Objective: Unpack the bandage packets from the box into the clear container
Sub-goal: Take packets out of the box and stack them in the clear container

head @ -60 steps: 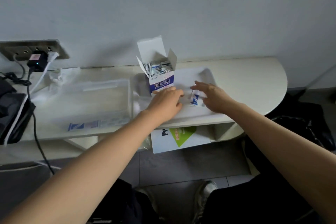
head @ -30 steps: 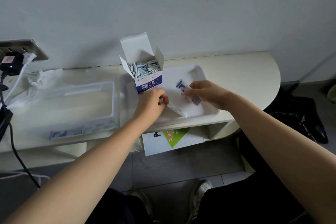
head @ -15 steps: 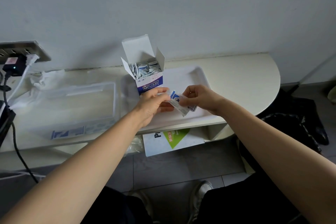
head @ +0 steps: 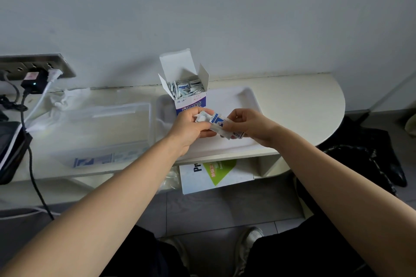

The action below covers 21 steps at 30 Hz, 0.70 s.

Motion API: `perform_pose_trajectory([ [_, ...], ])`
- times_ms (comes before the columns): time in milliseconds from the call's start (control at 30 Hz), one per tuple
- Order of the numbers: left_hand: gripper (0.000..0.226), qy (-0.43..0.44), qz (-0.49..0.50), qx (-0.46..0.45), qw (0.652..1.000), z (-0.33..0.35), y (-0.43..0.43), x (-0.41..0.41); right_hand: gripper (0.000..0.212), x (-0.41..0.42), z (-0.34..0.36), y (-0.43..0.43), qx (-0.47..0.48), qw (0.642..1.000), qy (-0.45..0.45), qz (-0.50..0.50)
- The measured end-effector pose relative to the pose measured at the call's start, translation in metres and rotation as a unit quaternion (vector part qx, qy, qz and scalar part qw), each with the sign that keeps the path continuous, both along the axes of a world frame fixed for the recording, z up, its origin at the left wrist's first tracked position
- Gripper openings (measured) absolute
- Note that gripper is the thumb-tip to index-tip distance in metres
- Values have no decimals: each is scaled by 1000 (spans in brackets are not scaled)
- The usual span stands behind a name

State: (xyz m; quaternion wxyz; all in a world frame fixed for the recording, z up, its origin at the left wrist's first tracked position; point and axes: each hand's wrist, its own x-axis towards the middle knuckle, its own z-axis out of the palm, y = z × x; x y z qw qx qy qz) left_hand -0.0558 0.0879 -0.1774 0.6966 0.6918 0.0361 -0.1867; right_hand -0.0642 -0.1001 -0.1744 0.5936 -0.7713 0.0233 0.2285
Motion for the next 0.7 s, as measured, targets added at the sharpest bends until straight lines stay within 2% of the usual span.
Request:
perform_pose_trajectory([
  [67,32,-21,3,21,1000,2,4,-2,12,-4,5,1,-17,1000,0,21],
  [133,28,-37,-10,44,998,1,7,-5,11,-5,6,3,-58,997,-49,8],
  [200,23,-80,-17,118,990,-4,11,-7,10,-6,6,5,-122,986,-113,-10],
  [300,18,-183,-33,316,930,-12,15,-8,9,-9,0,8,-216,958,-188,-14],
  [367,16,-209,-46,391,895,-16,16,-11,6,-13,-7,10,-251,946,-203,-8],
  [533,18,-256,-85,463,844,-25,16,-20,4,-22,-28,13,-258,950,-175,-5],
  [700,19,-301,-95,483,817,-11,15,-14,4,-15,-14,11,-228,949,-215,-24],
])
